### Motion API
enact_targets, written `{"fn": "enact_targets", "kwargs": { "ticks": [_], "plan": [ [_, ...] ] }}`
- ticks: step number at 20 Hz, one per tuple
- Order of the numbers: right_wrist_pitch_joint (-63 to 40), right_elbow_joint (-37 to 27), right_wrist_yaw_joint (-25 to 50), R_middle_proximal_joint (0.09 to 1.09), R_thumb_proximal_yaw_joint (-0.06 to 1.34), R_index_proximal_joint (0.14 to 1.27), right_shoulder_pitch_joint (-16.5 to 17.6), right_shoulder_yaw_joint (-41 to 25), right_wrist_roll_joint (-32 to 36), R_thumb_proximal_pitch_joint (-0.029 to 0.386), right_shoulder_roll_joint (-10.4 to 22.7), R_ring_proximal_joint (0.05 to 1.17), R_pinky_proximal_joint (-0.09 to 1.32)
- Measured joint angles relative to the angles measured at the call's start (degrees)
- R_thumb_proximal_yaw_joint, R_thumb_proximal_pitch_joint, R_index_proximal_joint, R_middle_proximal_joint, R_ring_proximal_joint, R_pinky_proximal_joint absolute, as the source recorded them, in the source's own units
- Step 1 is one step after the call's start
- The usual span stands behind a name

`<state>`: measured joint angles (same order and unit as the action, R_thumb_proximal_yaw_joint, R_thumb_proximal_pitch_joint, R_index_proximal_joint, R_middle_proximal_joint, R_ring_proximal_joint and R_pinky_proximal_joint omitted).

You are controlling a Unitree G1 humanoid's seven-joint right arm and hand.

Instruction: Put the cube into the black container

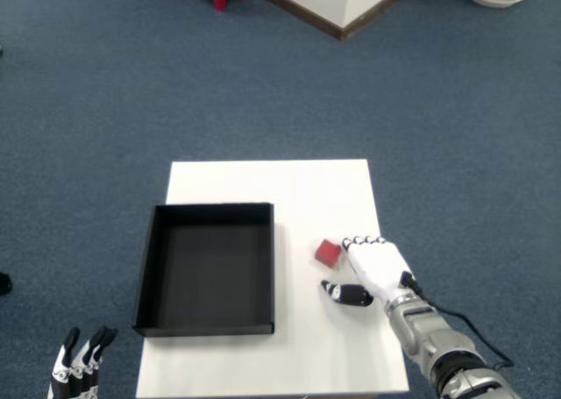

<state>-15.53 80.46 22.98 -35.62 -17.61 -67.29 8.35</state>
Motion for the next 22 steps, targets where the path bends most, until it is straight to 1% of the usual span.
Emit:
{"fn": "enact_targets", "kwargs": {
  "ticks": [11, 17, 22],
  "plan": [
    [0.02, -0.50, 0.97, 0.23, 0.51, 0.38, 0.97, -0.04, 4.25, 0.076, -0.26, 0.24, 0.24],
    [0.00, -1.88, 1.01, 0.22, 0.50, 0.40, 1.51, -1.26, 6.90, 0.078, -0.34, 0.23, 0.22],
    [-0.03, -2.81, 1.03, 0.23, 0.49, 0.42, 2.07, -1.67, 8.80, 0.081, -0.38, 0.25, 0.24]
  ]
}}
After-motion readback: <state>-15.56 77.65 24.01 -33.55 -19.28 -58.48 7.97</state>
